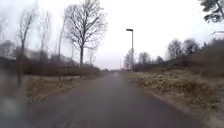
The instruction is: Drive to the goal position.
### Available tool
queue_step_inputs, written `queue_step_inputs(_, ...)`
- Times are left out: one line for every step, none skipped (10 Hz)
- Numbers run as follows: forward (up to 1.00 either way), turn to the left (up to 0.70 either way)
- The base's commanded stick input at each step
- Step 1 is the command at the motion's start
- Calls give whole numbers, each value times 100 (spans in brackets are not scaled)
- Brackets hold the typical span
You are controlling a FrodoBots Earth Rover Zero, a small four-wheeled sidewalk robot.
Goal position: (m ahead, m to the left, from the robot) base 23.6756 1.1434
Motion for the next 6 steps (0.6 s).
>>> queue_step_inputs(70, 0)
queue_step_inputs(70, 0)
queue_step_inputs(70, 0)
queue_step_inputs(70, 0)
queue_step_inputs(70, 0)
queue_step_inputs(70, 0)
